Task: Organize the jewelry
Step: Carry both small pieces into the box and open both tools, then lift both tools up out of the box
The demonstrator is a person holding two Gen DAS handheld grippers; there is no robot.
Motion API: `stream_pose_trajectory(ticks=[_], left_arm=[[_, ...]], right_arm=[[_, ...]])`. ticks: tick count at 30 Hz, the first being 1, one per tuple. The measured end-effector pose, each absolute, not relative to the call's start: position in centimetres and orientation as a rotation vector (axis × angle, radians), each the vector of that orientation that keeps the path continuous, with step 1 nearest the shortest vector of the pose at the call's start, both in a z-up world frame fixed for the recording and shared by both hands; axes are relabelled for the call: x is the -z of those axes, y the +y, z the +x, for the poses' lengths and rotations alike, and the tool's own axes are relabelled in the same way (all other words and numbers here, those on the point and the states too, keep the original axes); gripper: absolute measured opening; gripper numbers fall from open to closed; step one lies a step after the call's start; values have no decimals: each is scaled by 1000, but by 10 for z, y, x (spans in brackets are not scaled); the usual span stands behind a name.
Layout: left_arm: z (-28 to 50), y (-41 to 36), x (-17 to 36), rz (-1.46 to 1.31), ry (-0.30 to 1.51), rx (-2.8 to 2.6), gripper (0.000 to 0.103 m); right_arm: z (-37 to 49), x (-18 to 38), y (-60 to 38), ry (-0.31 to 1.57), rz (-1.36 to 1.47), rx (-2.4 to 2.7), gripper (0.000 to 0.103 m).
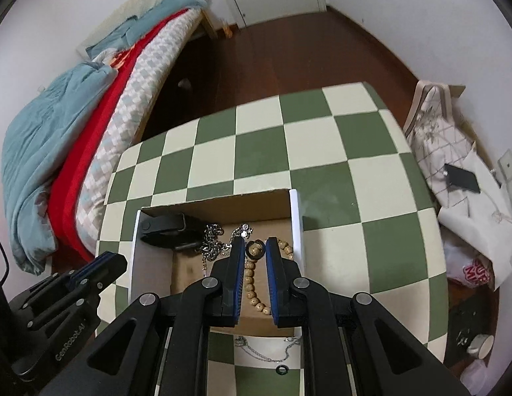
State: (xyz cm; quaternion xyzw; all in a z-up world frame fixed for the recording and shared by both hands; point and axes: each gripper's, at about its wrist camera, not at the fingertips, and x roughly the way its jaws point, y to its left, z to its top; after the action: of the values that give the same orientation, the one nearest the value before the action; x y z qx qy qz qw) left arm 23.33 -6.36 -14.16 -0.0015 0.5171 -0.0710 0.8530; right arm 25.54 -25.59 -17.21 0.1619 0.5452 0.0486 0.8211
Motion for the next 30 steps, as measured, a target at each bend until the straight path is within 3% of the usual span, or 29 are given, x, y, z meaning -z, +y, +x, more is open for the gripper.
stream_pose_trajectory(ticks=[3,5,7,9,10,13,15,18,20,30], left_arm=[[231,-60,137,0,1059,132,46],[228,-56,132,6,1031,107,82],[227,-52,129,6,1013,91,87],[224,-47,127,17,1003,61,94],[222,-45,126,23,1000,53,102],[216,-40,125,41,985,33,103],[209,-40,125,61,974,21,103],[198,-39,123,80,958,18,103],[191,-38,121,83,949,17,103],[145,-30,95,74,881,28,103]], right_arm=[[254,171,-262,1158,360,-94,36],[250,168,-266,1145,366,-84,37],[245,164,-269,1136,366,-71,42],[238,160,-268,1123,329,-45,58],[234,158,-267,1115,303,-27,61],[224,155,-261,1114,227,13,70],[218,155,-257,1116,184,34,90],[207,155,-246,1111,109,63,99],[200,154,-240,1111,76,72,103],[160,128,-225,1039,25,73,103]])
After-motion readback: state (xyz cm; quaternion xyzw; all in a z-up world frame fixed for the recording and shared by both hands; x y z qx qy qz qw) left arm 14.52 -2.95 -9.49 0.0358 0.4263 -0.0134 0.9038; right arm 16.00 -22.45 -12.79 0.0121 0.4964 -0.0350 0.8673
